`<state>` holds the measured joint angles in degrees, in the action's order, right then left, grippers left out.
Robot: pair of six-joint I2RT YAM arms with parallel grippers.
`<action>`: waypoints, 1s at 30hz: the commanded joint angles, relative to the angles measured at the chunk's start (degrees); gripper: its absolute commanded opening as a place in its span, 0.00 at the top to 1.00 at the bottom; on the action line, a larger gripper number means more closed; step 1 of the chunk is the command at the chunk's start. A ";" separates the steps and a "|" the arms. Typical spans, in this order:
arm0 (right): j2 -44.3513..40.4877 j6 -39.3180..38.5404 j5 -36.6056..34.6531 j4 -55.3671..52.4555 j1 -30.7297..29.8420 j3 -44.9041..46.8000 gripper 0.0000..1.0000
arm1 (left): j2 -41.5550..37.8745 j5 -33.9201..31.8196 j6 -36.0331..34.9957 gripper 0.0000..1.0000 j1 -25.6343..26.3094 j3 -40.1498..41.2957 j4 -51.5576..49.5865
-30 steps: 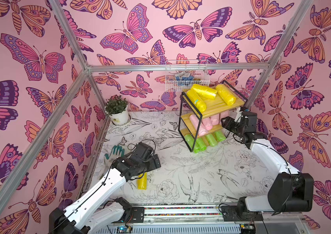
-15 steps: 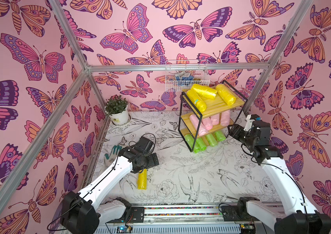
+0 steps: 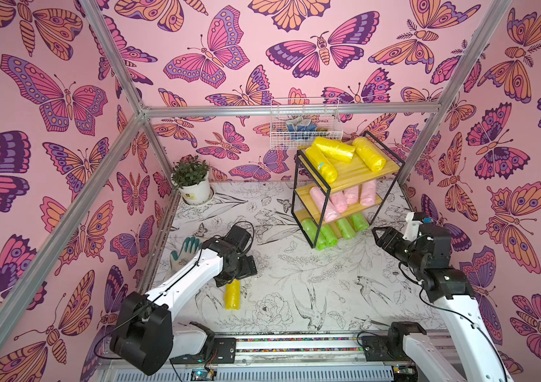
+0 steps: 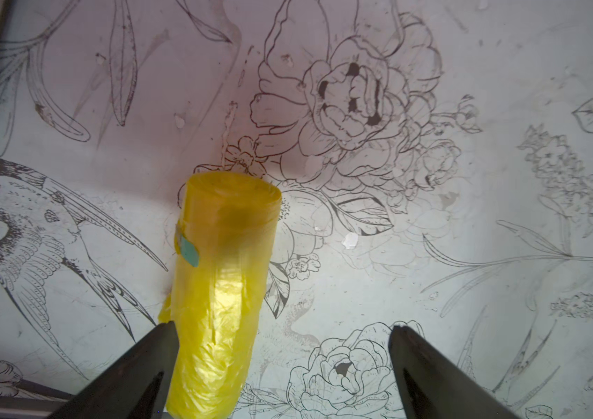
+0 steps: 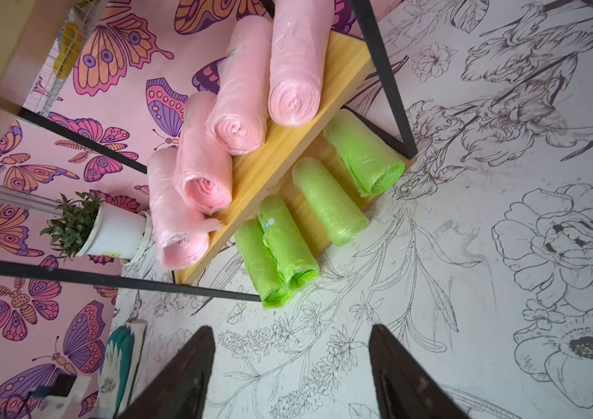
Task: Sort the rolls of trash bags by color and place them on the shelf
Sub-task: Pick up the roll of trash bags from the center of the board.
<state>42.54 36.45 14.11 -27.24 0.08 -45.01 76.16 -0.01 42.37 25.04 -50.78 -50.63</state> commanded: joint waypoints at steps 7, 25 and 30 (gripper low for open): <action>-5.71 2.35 6.30 -3.79 0.28 3.18 0.31 | -0.38 -5.78 -0.50 0.05 -0.60 3.91 -0.09; -9.14 4.78 11.55 -6.64 0.23 3.59 0.37 | 8.39 -0.70 0.91 0.37 -2.89 7.93 12.00; -8.11 4.00 12.20 -8.00 0.27 1.06 0.37 | 4.93 1.09 1.71 0.75 -2.89 9.62 14.63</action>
<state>34.09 40.71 24.93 -33.56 0.08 -41.54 82.91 -0.75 43.38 22.44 -43.13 -38.52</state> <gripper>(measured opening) 0.629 0.314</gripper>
